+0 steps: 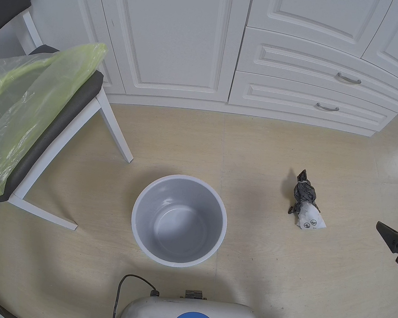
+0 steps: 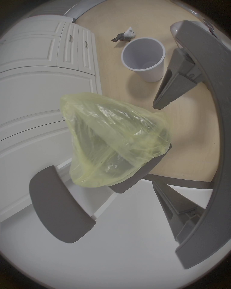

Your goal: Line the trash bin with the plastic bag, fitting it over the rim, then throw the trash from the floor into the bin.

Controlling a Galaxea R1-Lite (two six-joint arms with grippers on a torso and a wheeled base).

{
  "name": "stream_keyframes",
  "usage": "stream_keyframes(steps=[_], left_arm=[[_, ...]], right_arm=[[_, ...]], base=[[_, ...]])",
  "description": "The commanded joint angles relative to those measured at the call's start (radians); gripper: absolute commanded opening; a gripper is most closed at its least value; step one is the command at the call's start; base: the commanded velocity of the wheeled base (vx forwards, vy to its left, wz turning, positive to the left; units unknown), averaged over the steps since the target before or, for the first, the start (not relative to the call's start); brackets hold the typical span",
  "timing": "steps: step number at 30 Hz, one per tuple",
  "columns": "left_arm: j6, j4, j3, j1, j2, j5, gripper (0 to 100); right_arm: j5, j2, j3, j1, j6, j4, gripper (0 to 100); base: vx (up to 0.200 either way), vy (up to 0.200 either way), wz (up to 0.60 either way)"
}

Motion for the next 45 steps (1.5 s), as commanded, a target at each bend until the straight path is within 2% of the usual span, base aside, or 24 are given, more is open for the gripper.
stream_keyframes(steps=[1,7,18,19,20,21,22,24,25,27,36,45], left_arm=[[0.001,-0.02,0.012,-0.003,0.076,0.0,100],[-0.008,-0.175,0.037,0.034,0.217,0.004,100],[-0.008,-0.367,0.038,0.21,0.312,-0.008,100],[-0.008,-0.393,0.038,0.254,0.306,-0.045,100],[-0.008,-0.393,0.038,0.254,0.306,-0.045,100],[-0.009,-0.411,0.038,0.31,0.3,-0.122,100],[-0.009,-0.413,0.038,0.319,0.298,-0.134,100],[-0.009,-0.416,0.035,0.38,0.298,-0.261,100],[-0.009,-0.416,0.034,0.393,0.306,-0.298,100],[-0.011,-0.416,0.031,0.4,0.313,-0.329,100],[-0.014,-0.456,0.031,0.393,0.355,-0.33,100],[-0.127,-0.602,-0.018,0.477,0.462,-0.335,100]], right_arm=[[0.003,0.017,0.005,0.0,0.002,-0.001,100],[0.009,0.043,0.022,0.011,0.002,-0.004,100],[0.017,0.044,0.025,0.023,0.008,-0.004,100],[0.017,0.05,0.025,0.025,0.01,-0.004,100],[0.017,0.05,0.025,0.025,0.01,-0.004,100],[0.016,0.063,0.025,0.025,0.011,-0.004,100],[0.017,0.064,0.025,0.025,0.011,-0.004,100],[0.017,0.067,0.026,0.025,0.011,-0.011,100],[0.016,0.069,0.028,0.025,0.011,-0.017,100],[0.016,0.067,0.035,0.025,0.008,-0.031,100],[0.016,0.069,0.046,0.025,0.01,-0.068,100],[0.016,0.047,0.065,0.077,0.011,-0.142,100]], base=[[0.0,0.0,0.0],[0.0,0.0,0.0],[0.0,0.0,0.0],[0.0,0.0,0.0],[0.0,0.0,0.0],[0.0,0.0,0.0],[0.0,0.0,0.0],[0.0,0.0,0.0],[0.0,0.0,0.0],[0.0,0.0,0.0],[0.0,0.0,0.0],[0.0,0.0,0.0]])
